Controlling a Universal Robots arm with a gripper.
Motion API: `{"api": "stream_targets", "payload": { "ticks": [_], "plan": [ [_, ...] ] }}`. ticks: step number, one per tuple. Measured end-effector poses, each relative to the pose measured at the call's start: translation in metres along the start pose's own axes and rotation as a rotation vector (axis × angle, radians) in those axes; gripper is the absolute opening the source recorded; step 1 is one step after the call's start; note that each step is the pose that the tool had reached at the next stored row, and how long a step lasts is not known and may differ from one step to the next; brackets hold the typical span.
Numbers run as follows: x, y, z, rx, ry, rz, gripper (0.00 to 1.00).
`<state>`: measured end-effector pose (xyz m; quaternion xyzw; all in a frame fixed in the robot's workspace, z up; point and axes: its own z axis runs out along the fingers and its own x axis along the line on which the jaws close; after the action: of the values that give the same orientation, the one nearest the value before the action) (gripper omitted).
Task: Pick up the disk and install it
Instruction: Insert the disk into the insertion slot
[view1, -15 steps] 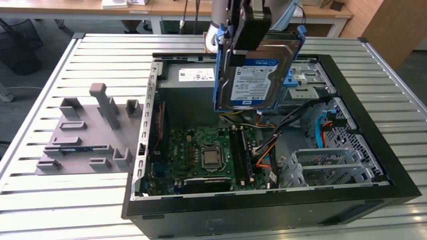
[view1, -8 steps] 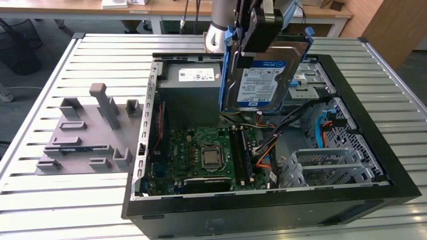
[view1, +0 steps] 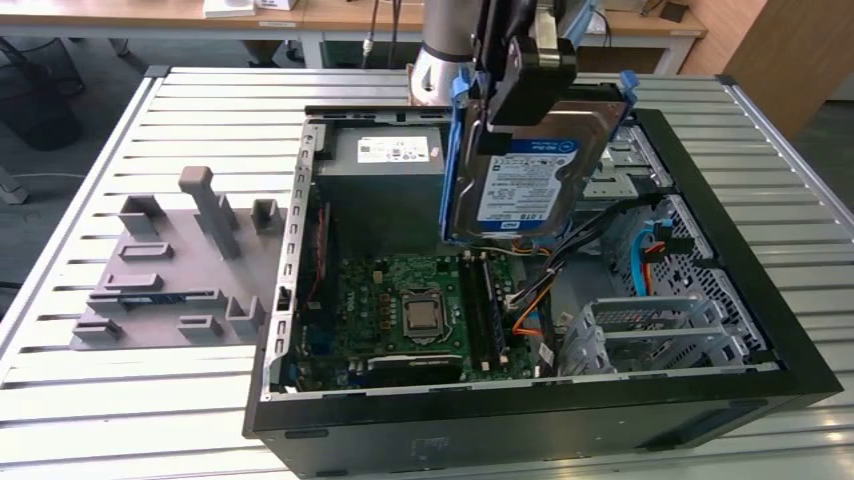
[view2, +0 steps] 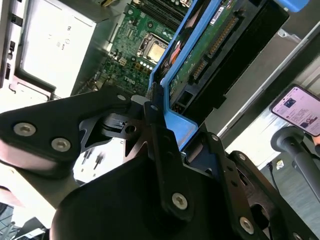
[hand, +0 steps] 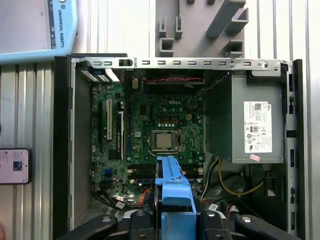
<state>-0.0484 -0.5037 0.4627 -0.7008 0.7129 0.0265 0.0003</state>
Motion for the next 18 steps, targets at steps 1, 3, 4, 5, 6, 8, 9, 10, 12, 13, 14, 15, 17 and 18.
{"api": "stream_targets", "payload": {
  "ticks": [1,3,4,5,6,8,9,10,12,13,14,15,17,18],
  "plan": [
    [0.0024,0.0000,0.0000,0.0000,0.0000,0.000,0.37],
    [0.0069,-0.0001,-0.0002,0.0000,0.0001,0.000,0.37],
    [0.0093,-0.0002,-0.0002,0.0000,0.0000,0.000,0.37],
    [0.0116,-0.0002,-0.0003,0.0000,0.0000,0.000,0.37],
    [0.0137,-0.0002,-0.0004,0.0000,0.0000,0.000,0.37],
    [0.0176,-0.0003,-0.0005,0.0000,0.0001,0.000,0.37],
    [0.0192,-0.0003,-0.0005,0.0000,0.0001,0.000,0.37],
    [0.0205,-0.0003,-0.0006,0.0000,0.0002,0.000,0.37],
    [0.0220,-0.0004,-0.0006,0.0000,0.0008,0.000,0.37],
    [0.0223,-0.0008,-0.0006,0.0000,0.0011,0.000,0.37],
    [0.0225,-0.0014,-0.0006,0.0001,0.0014,0.000,0.37],
    [0.0225,-0.0029,-0.0007,0.0000,0.0016,0.000,0.37],
    [0.0224,-0.0078,-0.0008,0.0000,0.0017,0.000,0.37],
    [0.0224,-0.0108,-0.0008,0.0000,0.0017,0.000,0.37]
  ]
}}
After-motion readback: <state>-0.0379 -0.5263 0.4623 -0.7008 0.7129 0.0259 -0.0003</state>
